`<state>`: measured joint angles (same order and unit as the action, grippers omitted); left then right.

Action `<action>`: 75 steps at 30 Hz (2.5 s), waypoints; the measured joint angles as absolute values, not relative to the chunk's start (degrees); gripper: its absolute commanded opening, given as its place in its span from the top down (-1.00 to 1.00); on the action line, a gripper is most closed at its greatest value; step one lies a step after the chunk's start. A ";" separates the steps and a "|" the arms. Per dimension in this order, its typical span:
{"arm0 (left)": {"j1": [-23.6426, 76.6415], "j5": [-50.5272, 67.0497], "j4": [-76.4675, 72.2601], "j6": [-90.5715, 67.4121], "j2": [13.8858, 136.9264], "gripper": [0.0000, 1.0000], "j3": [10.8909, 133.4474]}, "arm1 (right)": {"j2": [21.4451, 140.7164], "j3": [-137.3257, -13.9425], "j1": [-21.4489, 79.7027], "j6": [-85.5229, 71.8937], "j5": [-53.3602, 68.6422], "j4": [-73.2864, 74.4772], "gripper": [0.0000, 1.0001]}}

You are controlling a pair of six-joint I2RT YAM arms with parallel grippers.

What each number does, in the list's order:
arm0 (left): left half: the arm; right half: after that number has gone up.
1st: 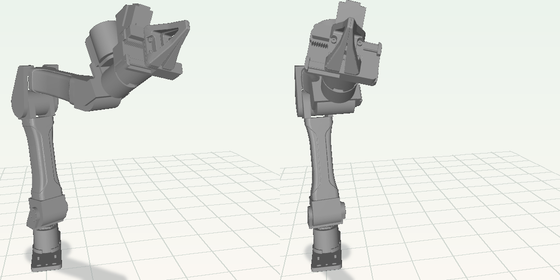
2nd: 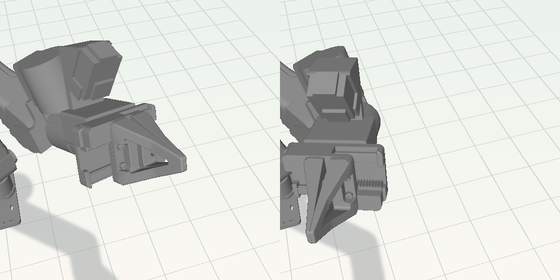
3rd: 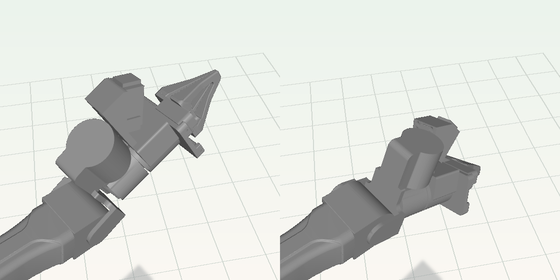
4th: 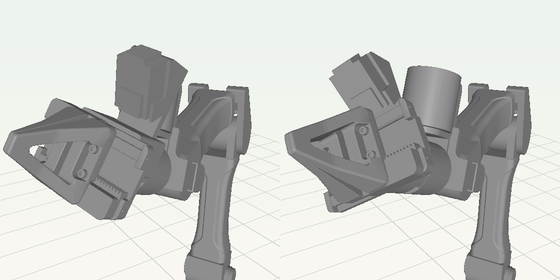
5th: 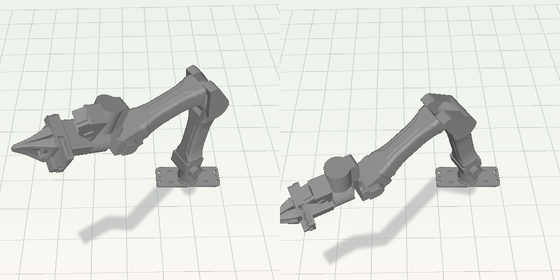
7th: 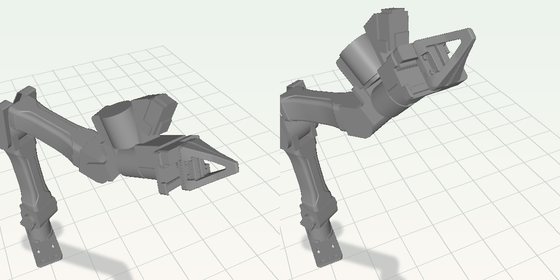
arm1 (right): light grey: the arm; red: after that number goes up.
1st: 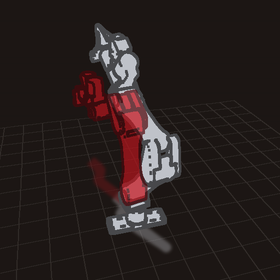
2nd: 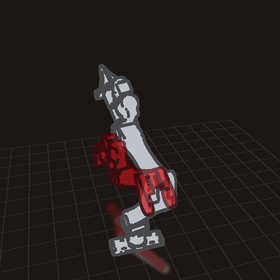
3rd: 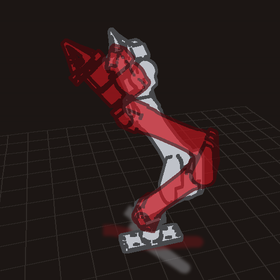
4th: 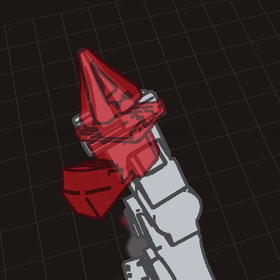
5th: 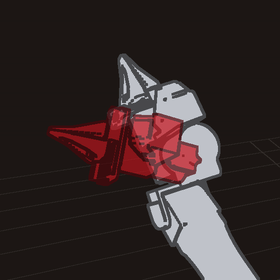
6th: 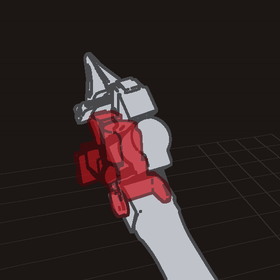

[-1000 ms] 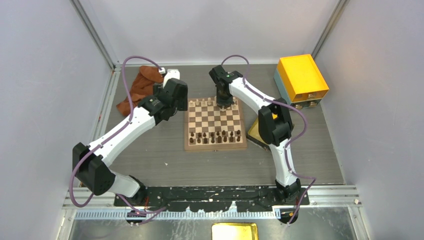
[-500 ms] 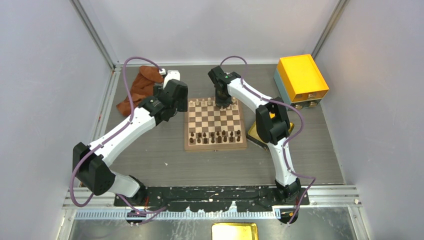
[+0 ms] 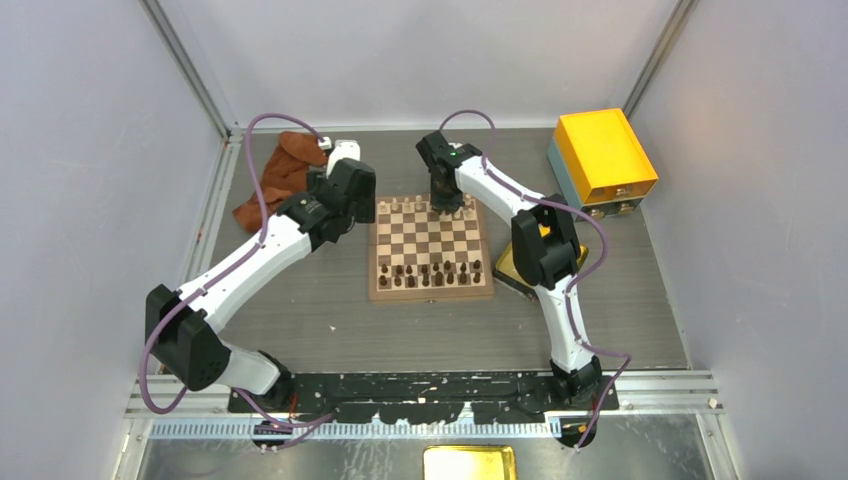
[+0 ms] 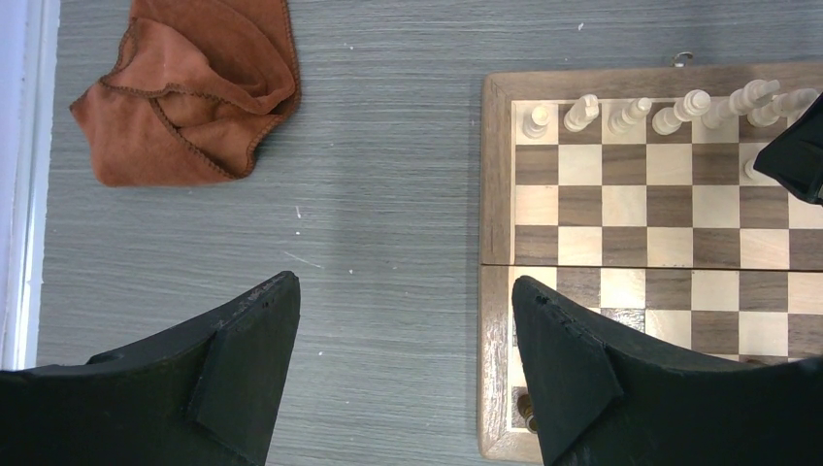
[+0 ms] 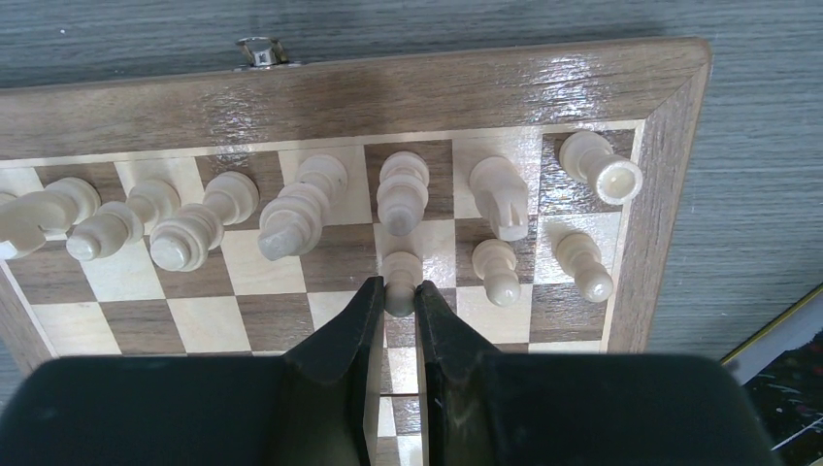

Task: Set up the chess pieces on the board
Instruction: Place the chess piece on the chessboard.

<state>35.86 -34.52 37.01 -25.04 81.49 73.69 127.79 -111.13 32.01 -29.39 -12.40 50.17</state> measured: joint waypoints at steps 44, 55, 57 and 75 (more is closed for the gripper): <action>35.86 -34.46 36.64 -25.10 81.36 -0.61 72.82 | 127.79 -109.54 31.75 -28.01 -14.02 48.73 0.24; 35.86 -34.44 36.64 -25.12 81.36 -0.60 72.82 | 127.76 -109.27 31.75 -27.49 -14.04 48.21 0.25; 35.86 -34.44 36.64 -25.12 81.36 -0.60 72.82 | 127.74 -109.27 31.75 -27.40 -14.06 48.18 0.25; 35.83 -33.89 36.64 -25.36 81.36 -0.59 72.82 | 122.30 -108.51 31.75 -27.07 -14.50 48.01 0.26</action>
<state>35.83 -33.89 36.64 -25.36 81.36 72.82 122.30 -108.51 31.75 -27.07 -14.50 48.01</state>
